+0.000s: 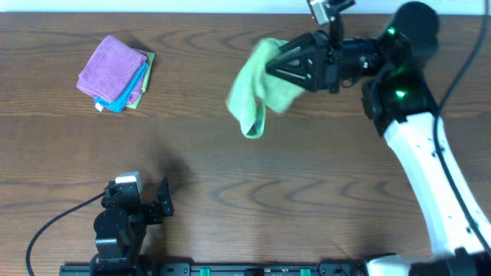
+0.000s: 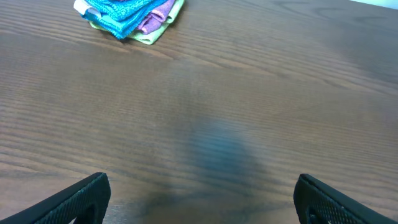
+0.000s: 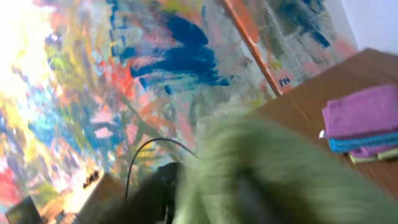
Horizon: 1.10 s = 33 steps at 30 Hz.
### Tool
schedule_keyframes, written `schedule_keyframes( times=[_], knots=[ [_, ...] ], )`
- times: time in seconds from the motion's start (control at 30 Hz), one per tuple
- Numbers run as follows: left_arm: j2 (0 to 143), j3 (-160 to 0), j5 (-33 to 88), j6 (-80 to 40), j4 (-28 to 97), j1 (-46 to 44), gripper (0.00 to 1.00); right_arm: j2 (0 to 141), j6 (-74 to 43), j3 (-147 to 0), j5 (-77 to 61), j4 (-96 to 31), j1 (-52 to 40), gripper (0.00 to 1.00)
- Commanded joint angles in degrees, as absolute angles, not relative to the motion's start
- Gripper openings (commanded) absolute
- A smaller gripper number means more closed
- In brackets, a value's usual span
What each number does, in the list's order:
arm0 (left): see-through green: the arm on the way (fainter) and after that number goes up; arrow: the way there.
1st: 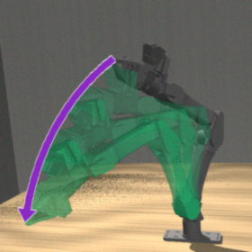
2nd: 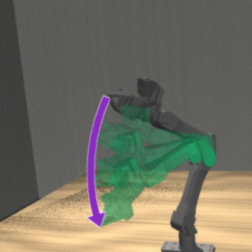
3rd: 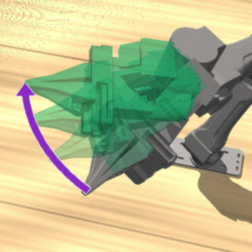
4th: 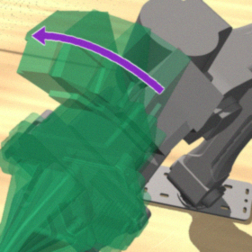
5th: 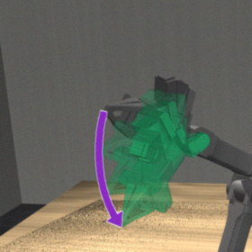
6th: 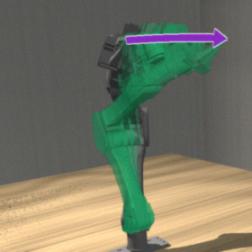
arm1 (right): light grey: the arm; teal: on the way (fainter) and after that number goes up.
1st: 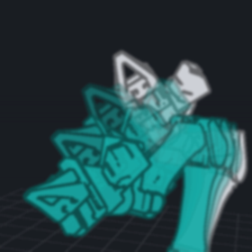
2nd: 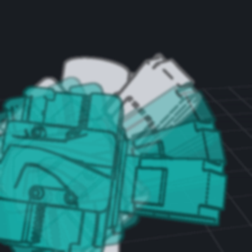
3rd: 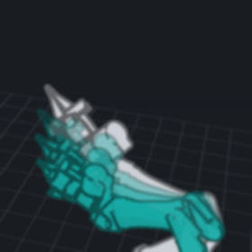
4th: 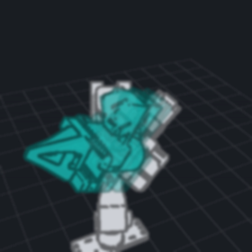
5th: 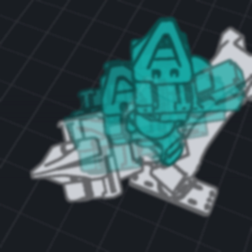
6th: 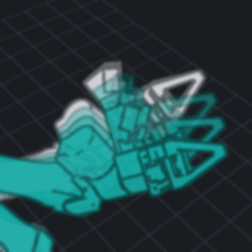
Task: Fold the cloth
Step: 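Lift the green cloth with the right gripper and drag it toward center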
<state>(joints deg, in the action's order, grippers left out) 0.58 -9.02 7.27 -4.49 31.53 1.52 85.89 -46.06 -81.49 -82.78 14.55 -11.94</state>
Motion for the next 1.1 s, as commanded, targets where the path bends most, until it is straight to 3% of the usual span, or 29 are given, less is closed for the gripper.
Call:
schedule_keyframes(
  times=[0.0, 0.2, 0.57, 0.67, 0.93, 1.07],
  knots=[
    [0.3, -8.4, 7.0, -4.7, 31.4, 1.9, 0.95, 84.6, -44.9, -82.0, -84.8, 14.8, -10.4, 0.99],
    [0.3, -8.4, 7.0, -4.7, 31.4, 1.9, 0.95, 84.7, -43.6, -81.7, -87.7, 14.4, -9.3, 0.99],
    [0.3, -8.4, 7.0, -4.7, 31.4, 1.9, 0.95, 86.6, -21.8, -72.9, -85.1, 4.0, -10.9, 0.99],
    [0.3, -8.4, 7.0, -4.7, 31.4, 1.9, 0.95, 89.2, -19.9, -67.0, -75.1, -1.0, -10.9, 0.99],
    [0.3, -8.4, 7.0, -4.7, 31.4, 1.9, 0.95, 95.7, -23.5, -62.2, -28.5, -17.0, -11.0, 0.99],
    [0.3, -8.4, 7.0, -4.7, 31.4, 1.9, 0.95, 94.2, -22.0, -64.4, -21.2, -19.8, -10.2, 0.99]
  ],
)
